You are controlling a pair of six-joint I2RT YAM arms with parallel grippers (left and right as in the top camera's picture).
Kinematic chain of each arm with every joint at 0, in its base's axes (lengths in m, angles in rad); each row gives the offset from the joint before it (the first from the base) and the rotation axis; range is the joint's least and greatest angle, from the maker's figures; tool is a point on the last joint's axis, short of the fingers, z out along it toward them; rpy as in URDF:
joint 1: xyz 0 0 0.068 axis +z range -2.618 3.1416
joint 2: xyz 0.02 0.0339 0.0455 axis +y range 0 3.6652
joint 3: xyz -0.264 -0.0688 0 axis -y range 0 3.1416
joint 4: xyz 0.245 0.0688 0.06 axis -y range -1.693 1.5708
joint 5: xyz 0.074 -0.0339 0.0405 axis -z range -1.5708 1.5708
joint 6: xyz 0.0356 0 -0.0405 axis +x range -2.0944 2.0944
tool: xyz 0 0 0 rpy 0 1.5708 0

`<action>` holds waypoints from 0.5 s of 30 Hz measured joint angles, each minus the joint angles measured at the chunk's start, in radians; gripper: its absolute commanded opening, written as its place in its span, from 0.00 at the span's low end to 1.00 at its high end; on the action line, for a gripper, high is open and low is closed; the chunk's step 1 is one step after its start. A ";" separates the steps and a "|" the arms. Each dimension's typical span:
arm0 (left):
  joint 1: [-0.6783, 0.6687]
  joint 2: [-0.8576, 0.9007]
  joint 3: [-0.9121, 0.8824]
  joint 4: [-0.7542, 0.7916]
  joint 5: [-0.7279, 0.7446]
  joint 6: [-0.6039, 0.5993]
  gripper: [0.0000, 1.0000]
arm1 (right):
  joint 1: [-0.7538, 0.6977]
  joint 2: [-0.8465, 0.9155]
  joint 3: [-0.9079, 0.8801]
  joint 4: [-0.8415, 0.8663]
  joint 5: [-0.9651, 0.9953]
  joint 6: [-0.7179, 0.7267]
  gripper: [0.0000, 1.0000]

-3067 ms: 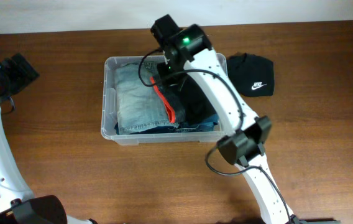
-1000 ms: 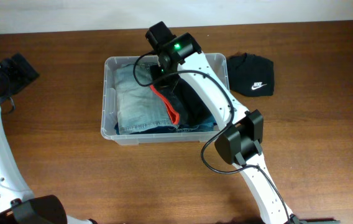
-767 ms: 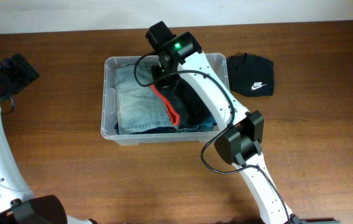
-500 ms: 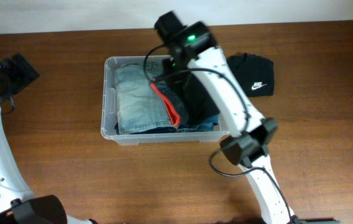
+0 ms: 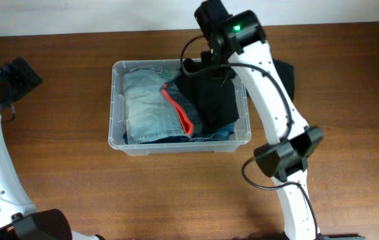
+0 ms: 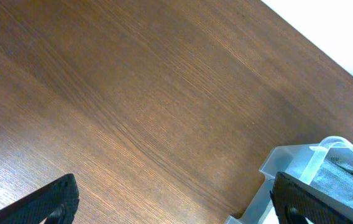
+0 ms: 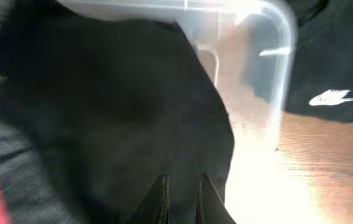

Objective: Pack container
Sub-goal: 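Tuck the black shorts down inside the bin with the right gripper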

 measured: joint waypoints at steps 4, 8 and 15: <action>0.000 0.000 0.000 0.000 0.000 0.000 0.99 | -0.005 0.007 -0.174 0.077 -0.026 0.003 0.09; 0.000 0.000 0.000 0.000 0.000 0.000 0.99 | -0.005 0.009 -0.305 0.129 -0.039 0.007 0.06; 0.000 0.000 0.000 0.000 0.000 0.000 0.99 | -0.005 0.010 -0.314 0.127 -0.041 0.021 0.05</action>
